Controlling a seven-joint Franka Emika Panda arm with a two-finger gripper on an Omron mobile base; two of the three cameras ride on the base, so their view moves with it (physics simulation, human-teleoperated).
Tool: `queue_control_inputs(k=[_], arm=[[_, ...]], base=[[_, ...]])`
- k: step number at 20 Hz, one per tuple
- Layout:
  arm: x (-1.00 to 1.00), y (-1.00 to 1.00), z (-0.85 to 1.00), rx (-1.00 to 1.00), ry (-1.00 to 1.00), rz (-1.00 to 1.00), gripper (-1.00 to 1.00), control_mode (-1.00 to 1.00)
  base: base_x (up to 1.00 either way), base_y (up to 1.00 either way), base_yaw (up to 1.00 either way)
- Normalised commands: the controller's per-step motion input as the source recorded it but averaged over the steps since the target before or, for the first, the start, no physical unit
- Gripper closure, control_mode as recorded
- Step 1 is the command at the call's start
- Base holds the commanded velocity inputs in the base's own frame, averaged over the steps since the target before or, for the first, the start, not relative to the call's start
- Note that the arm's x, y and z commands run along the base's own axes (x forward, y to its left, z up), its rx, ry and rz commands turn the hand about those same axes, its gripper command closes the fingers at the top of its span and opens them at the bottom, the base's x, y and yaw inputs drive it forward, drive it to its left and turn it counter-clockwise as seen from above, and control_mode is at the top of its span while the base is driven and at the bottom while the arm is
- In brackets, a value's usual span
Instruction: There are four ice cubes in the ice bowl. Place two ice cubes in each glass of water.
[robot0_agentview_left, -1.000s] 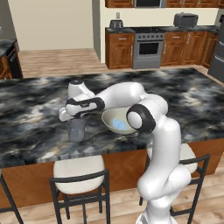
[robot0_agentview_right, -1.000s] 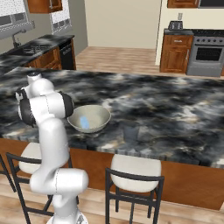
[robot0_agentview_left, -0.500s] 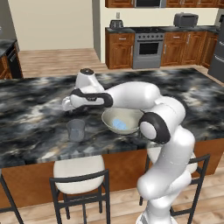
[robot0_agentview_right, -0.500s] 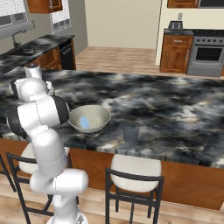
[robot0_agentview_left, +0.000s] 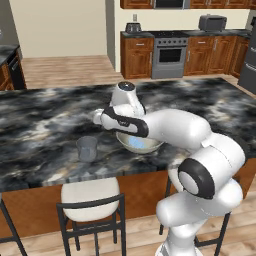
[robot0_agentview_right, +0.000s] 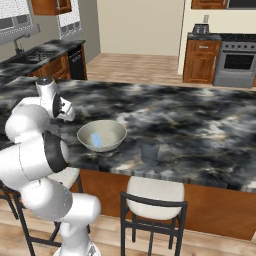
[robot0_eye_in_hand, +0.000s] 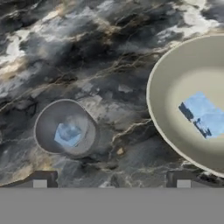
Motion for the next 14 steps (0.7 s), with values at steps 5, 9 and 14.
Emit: queue_control_inputs(k=[5,9,14], arm=[[-0.25,-0.61,0.30,0.03,0.05,-0.39,-1.00,-1.00],[-0.15,-0.63,0.41,0.00,0.18,-0.21,-1.00,-1.00],[-0.10,-0.62,0.32,0.01,0.15,-0.05,-1.00,-1.00]], base=[[0.00,0.00,0.00],[0.00,0.00,0.00],[0.00,0.00,0.00]])
